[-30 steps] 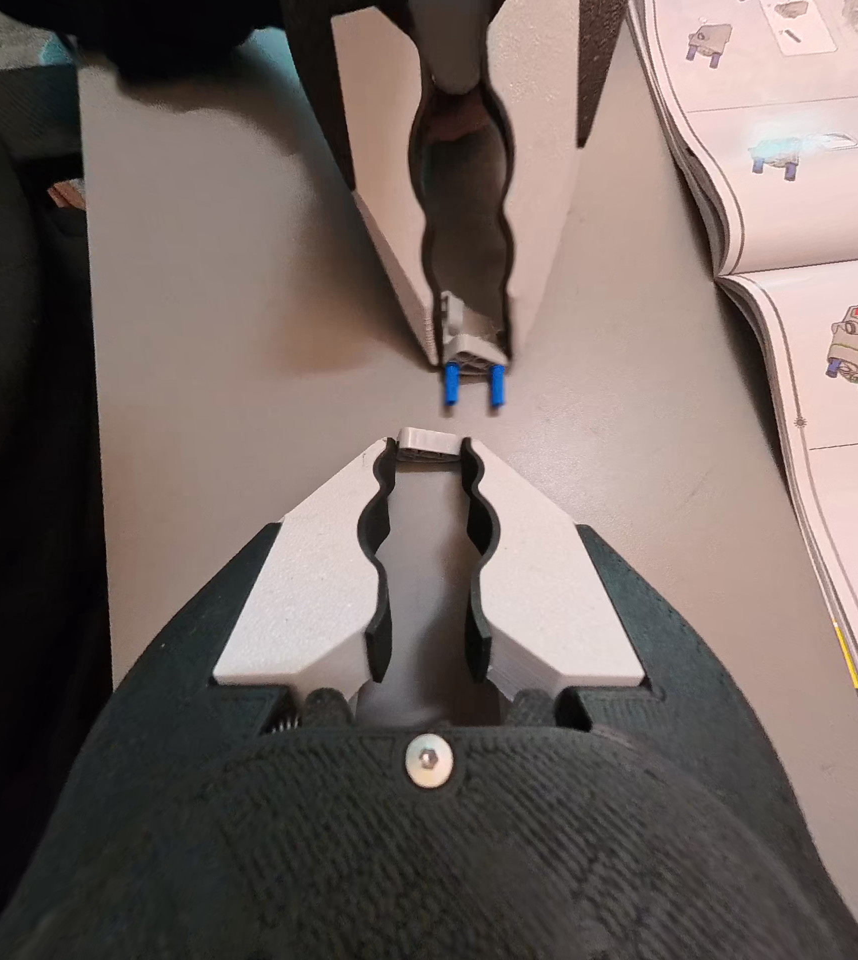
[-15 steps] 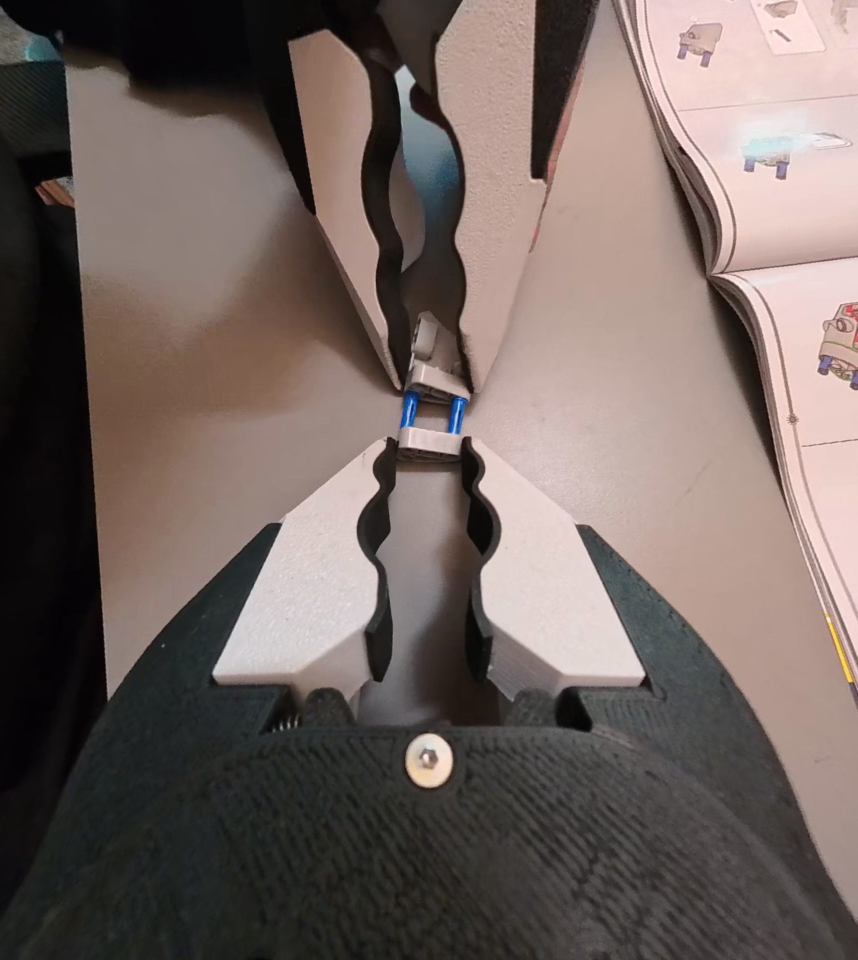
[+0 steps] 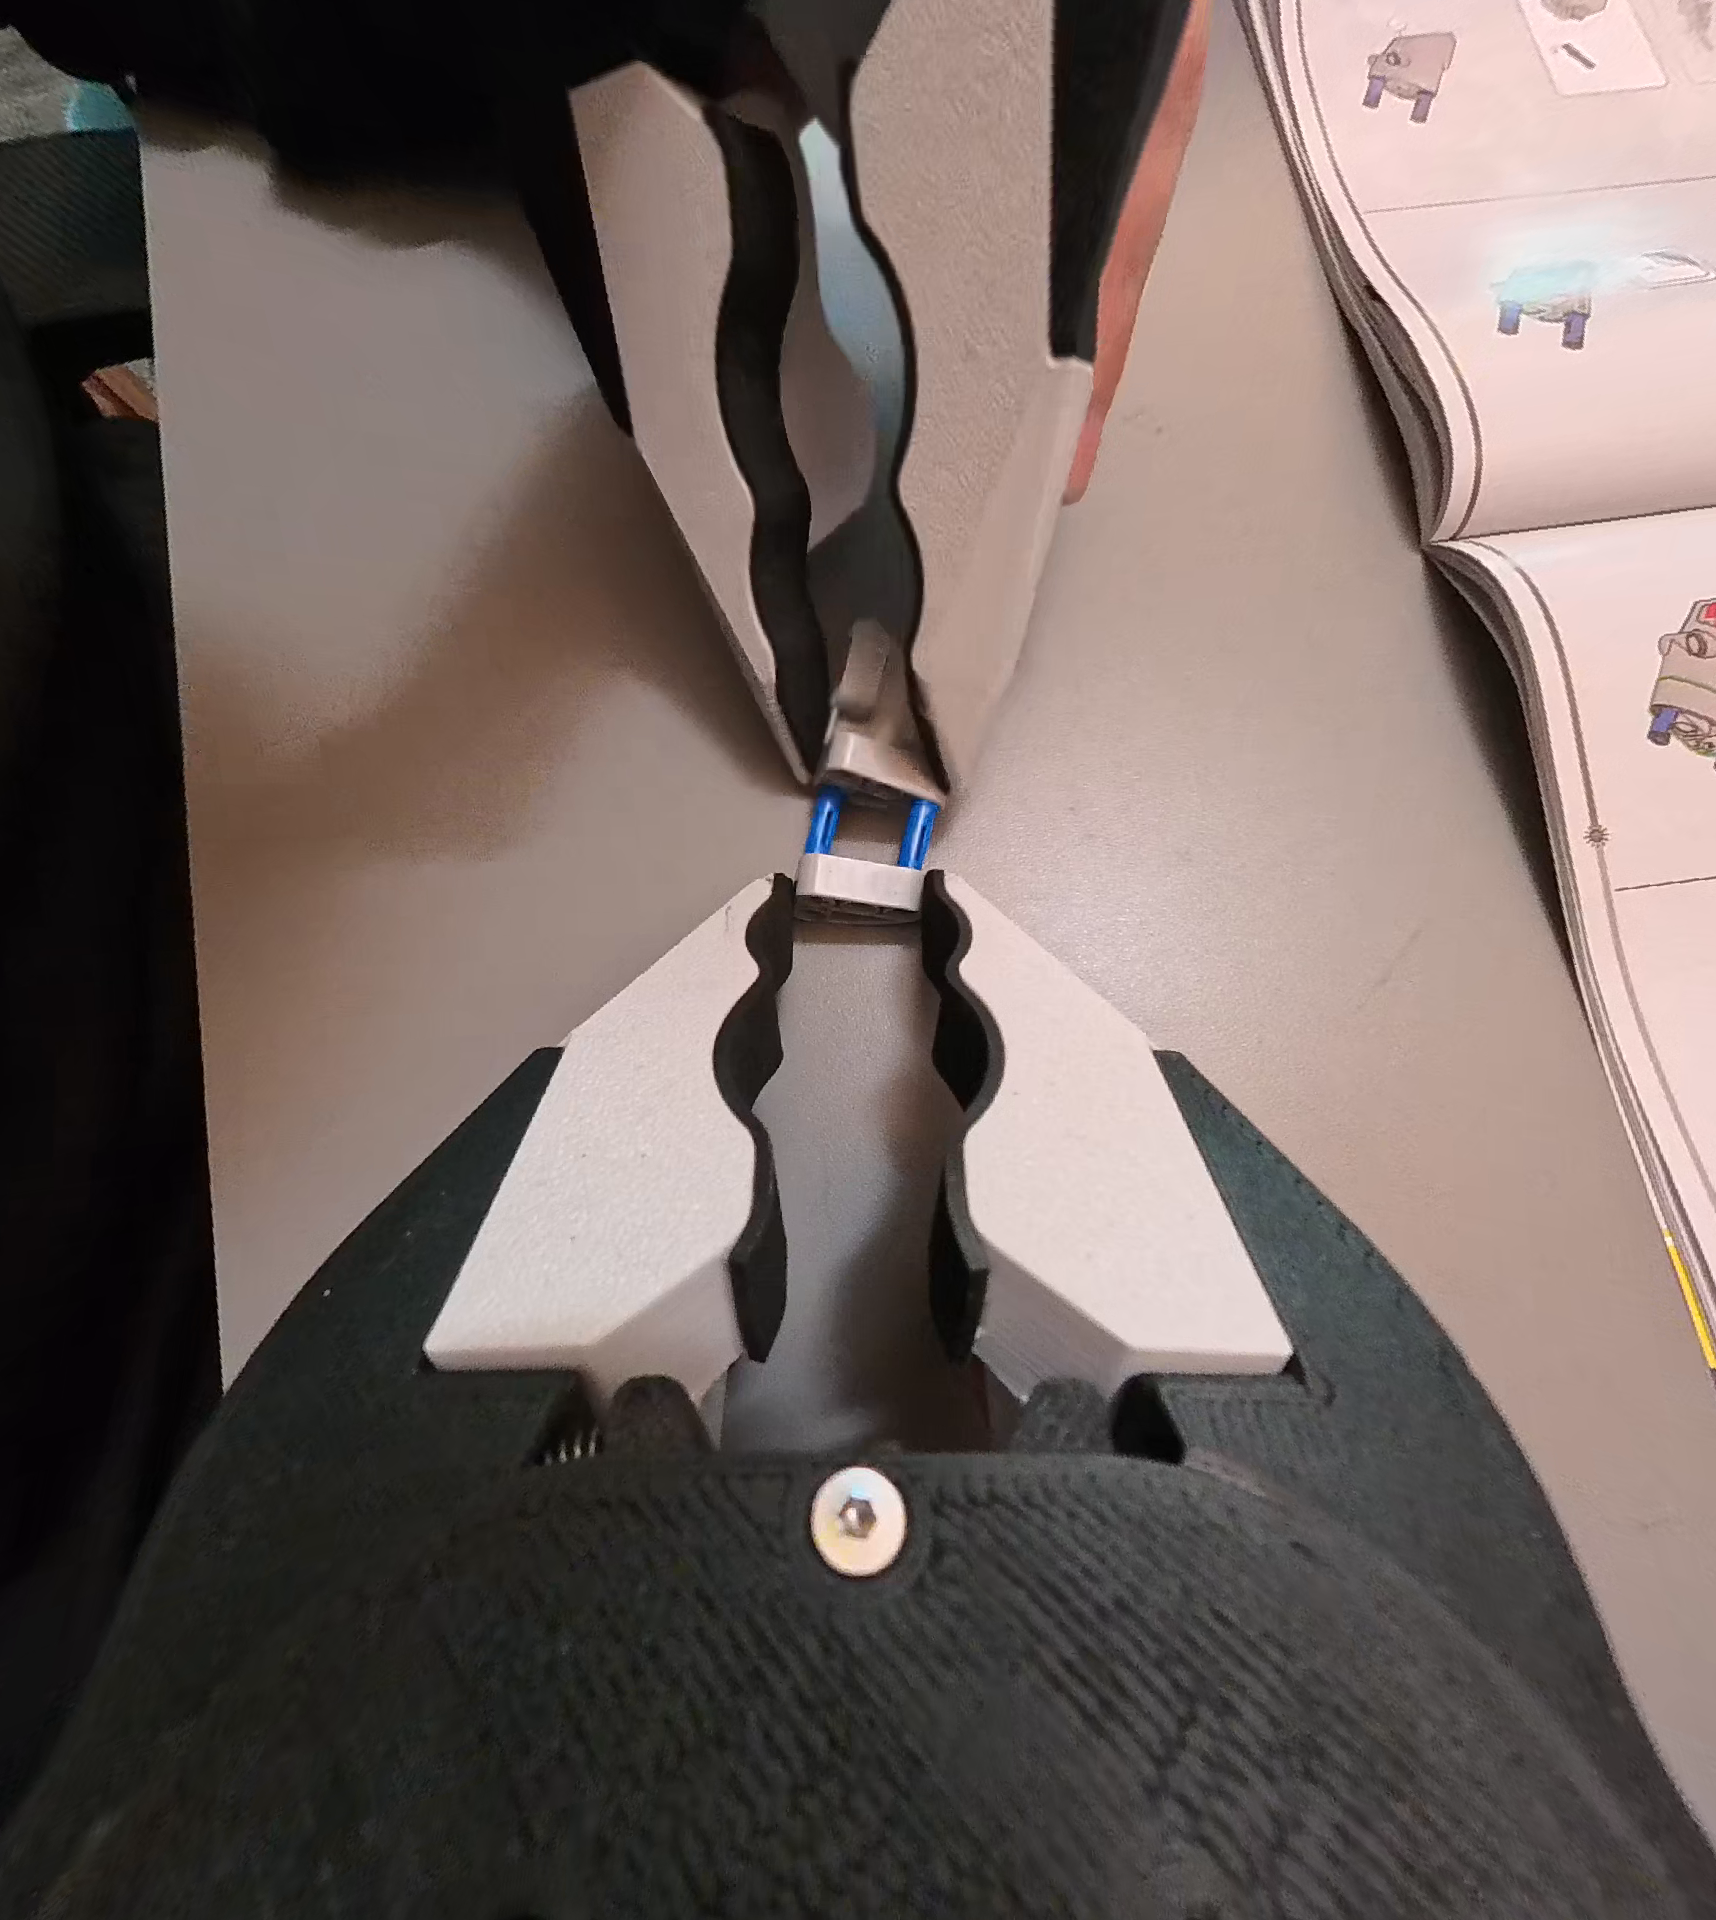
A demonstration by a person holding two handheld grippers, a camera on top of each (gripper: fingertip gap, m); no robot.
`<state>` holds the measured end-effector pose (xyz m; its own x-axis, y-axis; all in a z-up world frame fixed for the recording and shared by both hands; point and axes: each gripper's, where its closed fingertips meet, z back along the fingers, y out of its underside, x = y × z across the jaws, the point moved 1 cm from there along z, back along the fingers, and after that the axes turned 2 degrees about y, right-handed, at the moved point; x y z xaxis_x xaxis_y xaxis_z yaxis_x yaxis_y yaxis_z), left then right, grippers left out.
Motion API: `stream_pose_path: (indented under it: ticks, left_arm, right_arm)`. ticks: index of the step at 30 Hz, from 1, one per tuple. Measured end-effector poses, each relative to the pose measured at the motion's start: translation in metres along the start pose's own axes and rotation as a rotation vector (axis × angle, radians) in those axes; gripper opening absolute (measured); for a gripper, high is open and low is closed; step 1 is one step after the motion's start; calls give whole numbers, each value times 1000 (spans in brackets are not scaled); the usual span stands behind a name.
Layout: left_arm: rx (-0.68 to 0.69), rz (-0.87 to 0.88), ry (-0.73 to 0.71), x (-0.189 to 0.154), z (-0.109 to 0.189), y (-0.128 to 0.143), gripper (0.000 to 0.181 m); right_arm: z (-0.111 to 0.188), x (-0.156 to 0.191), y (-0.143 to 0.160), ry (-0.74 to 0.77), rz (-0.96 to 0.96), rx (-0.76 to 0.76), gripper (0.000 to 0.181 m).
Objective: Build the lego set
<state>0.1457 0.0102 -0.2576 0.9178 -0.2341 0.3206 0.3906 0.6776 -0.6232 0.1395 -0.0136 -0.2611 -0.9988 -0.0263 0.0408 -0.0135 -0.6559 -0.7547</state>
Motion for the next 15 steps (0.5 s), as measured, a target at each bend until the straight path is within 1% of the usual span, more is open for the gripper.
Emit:
stream_pose_path:
  ticks: [2, 3, 6, 10, 13, 15]
  left_arm:
    - [-27, 131, 51, -1, -2, 0, 21]
    - [-44, 166, 66, -2, -2, 0, 21]
    - [-72, 130, 35, -2, -2, 0, 21]
    - [1, 67, -21, -2, -2, -2, 21]
    - [46, 136, -26, -2, -2, -2, 20]
    - [47, 204, -8, -1, -3, -2, 20]
  right_arm:
    - [0, 0, 0, 0, 3, 0, 24]
    - [0, 0, 0, 0, 2, 0, 24]
    - [0, 0, 0, -5, -2, 0, 24]
    - [0, 0, 0, -7, -4, 0, 24]
    - [0, 0, 0, -11, -9, 0, 24]
    - [0, 0, 0, -11, -10, 0, 24]
